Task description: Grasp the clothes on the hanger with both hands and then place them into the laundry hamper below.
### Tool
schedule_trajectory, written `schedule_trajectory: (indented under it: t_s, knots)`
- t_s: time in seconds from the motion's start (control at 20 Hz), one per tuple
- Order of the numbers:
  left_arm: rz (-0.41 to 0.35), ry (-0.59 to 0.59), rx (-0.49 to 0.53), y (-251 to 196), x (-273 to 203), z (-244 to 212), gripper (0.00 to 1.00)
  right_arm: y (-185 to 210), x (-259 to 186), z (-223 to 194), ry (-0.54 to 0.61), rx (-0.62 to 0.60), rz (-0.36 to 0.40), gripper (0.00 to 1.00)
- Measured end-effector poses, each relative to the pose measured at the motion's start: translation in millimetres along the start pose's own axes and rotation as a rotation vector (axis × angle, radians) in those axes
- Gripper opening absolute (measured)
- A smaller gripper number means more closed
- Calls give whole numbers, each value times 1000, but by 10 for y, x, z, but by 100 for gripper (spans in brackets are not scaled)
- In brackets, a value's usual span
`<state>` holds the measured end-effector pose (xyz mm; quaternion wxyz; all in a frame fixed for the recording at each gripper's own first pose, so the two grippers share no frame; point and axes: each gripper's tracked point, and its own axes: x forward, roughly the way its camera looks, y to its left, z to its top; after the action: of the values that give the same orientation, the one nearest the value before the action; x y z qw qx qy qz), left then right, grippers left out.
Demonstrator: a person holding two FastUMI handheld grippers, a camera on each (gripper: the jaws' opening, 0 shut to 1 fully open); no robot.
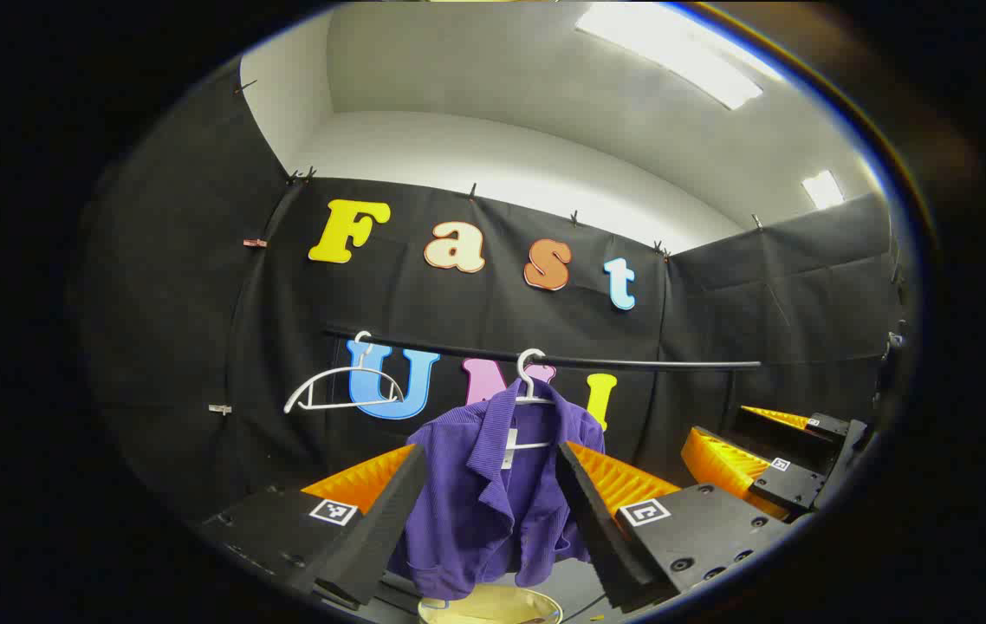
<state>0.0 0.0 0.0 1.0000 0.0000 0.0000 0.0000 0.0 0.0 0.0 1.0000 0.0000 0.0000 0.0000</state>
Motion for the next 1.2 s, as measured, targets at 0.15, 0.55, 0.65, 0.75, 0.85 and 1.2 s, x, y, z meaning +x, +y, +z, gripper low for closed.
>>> schedule_trajectory:
  t_s: [0.15,0.55,0.65,0.75,0.85,1.2]
  knots:
    - [-2,7,-2,-16,21,-22,94,-58,1,-33,12,13,-7,95]
    - [-6,23,8,-55,42,-109,94,-133,-3,-109,41,8,-13,95]
    - [-12,25,5,-83,59,-122,94,-139,0,-130,48,13,-14,95]
    - [-14,28,5,-100,68,-145,94,-153,3,-132,50,10,-17,95]
    - [-15,30,10,-85,96,-153,94,-167,7,-131,52,9,-20,95]
    - [-38,31,0,-37,100,-179,94,-130,-1,-134,60,3,-39,95]
